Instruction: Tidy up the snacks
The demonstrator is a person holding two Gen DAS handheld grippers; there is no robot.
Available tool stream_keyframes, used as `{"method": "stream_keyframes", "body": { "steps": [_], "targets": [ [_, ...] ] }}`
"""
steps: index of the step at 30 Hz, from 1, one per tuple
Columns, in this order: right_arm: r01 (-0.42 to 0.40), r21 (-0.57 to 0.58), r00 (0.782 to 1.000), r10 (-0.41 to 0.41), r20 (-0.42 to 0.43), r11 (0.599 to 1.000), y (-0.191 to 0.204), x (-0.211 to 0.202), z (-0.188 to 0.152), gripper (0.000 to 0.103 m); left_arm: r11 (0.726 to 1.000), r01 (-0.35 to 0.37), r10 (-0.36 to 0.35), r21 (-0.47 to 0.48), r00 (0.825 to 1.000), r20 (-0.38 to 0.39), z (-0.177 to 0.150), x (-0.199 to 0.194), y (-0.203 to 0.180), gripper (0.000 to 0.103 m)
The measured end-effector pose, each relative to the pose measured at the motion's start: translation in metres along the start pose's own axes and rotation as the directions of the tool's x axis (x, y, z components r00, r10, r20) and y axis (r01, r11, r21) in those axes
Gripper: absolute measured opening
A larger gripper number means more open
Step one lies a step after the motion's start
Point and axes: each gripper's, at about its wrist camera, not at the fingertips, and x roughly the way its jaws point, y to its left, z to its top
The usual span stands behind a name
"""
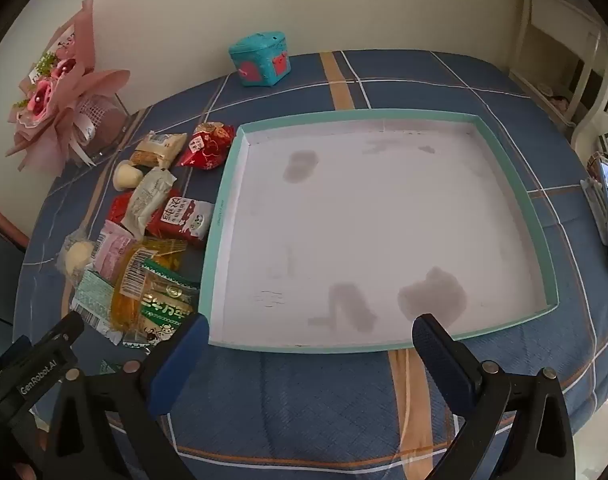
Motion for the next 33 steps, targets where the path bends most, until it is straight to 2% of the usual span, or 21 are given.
{"method": "stream_keyframes", "body": {
  "steps": [8,33],
  "targets": [
    [0.037,-0.034,0.999,-0.037,0.000,0.999,0.006,0.001,0.000,0.103,1.000,-0.016,0.016,0.015,1.000,0.024,-0.001,0.001,0.002,0.103],
    [0.028,-0.047,1.000,-0.028,-0.004,0.998,0.011,0.003,-0.001,0.103,1.000,0.006,-0.006,0.020,1.000,0.010,-0.002,0.001,-0.003,0.103]
  ]
}}
